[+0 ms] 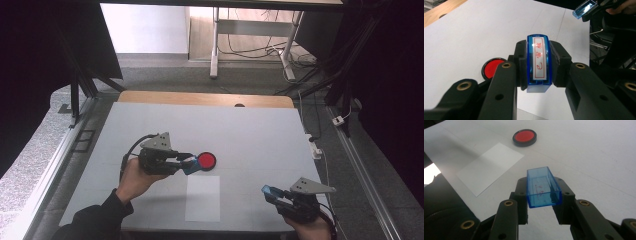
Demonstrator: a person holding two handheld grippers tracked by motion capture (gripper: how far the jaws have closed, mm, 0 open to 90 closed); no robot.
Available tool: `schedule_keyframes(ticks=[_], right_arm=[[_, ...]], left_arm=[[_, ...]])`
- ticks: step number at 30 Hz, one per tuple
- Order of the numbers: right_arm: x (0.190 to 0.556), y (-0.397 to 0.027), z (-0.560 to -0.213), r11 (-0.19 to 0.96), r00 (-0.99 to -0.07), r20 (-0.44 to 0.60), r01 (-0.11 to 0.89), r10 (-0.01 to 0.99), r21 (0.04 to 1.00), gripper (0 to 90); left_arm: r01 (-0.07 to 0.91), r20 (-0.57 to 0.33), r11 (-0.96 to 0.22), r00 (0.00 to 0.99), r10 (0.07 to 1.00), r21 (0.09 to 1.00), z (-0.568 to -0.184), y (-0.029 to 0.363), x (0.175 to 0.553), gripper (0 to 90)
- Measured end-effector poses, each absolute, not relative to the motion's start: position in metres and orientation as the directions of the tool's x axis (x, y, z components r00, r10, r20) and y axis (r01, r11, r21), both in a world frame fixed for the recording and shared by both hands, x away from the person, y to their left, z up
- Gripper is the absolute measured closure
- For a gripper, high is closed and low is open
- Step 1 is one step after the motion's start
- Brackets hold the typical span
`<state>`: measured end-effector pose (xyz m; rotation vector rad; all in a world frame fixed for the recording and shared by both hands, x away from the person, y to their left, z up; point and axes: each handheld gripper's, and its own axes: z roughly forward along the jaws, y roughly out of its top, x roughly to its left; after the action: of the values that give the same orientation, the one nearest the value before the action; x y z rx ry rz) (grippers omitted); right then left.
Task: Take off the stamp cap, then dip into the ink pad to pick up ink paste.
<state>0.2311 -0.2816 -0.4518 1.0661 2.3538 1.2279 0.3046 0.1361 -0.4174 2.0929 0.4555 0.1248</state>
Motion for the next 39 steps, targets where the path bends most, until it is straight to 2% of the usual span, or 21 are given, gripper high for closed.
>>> schedule_keyframes(ticks=[18,39], right_arm=[[0.233,-0.286,-0.456,0.325,-0.669,0.147,0.527,0.729,0.785,68.0],[0.228,-0.290,-0.455,0.312,-0.677,0.170,0.528,0.716,0.790,68.0]], left_arm=[[0.309,-0.107,-0.471,0.907,0.408,0.826,-0.418,0.128,0.321,70.1],[0.367,-0.131,-0.479,0.880,0.456,0.798,-0.429,0.114,0.352,70.2]])
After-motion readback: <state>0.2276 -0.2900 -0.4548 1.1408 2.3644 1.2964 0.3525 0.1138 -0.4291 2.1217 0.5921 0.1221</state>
